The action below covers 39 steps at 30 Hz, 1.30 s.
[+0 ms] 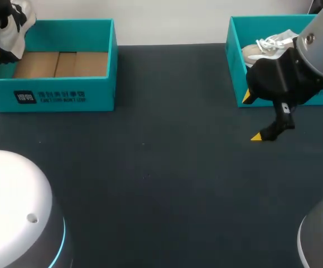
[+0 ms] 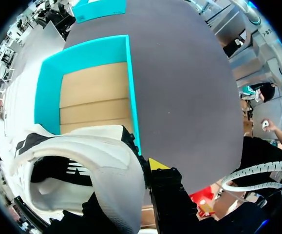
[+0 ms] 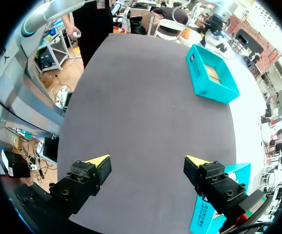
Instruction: Take the shoe out of the shoebox, open the shoe tongue, remove and reinsert the insole, then place the shoe into the shoebox
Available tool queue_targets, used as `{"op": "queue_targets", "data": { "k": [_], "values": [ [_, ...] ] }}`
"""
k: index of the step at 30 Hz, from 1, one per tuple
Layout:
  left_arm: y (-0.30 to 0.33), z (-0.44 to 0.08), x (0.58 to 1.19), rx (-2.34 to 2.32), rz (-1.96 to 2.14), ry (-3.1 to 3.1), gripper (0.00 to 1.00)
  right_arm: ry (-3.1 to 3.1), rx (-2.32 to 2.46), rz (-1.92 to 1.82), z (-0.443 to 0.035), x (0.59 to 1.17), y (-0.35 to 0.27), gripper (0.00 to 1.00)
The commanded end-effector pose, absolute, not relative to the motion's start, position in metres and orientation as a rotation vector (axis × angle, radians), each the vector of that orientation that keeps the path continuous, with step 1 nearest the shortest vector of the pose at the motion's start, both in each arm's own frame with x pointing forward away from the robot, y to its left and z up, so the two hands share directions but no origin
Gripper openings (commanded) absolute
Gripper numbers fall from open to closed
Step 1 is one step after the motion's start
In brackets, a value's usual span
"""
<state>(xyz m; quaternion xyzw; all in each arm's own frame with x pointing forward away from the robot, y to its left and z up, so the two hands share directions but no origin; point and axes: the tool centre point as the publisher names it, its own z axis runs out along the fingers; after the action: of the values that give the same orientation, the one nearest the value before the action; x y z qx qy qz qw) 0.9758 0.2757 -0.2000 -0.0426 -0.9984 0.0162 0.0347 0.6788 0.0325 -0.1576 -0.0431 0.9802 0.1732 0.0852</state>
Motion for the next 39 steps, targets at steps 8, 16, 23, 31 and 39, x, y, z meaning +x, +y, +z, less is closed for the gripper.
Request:
{"op": "queue_targets", "data": {
  "k": [8,16,23,31,39],
  "values": [
    [0.280,-0.201,0.996,-0.131,0.066,-3.035,0.00,2.930,-0.128,0.511,-0.158,0.682,0.035,1.00],
    [0.273,-0.200,0.997,-0.269,0.067,-3.015,0.00,2.930,-0.128,0.511,-0.158,0.682,0.035,1.00],
    [0.284,-0.193,1.003,-1.110,-0.106,-2.812,0.00,2.930,-0.128,0.511,-0.158,0.682,0.035,1.00],
    [0.315,-0.187,1.026,-1.722,-0.225,-2.493,0.00,2.930,-0.128,0.511,-0.158,0.682,0.035,1.00],
    [0.328,-0.184,1.034,-2.048,-0.309,-2.062,0.00,2.930,-0.128,0.511,-0.158,0.682,0.035,1.00]
  ]
}}
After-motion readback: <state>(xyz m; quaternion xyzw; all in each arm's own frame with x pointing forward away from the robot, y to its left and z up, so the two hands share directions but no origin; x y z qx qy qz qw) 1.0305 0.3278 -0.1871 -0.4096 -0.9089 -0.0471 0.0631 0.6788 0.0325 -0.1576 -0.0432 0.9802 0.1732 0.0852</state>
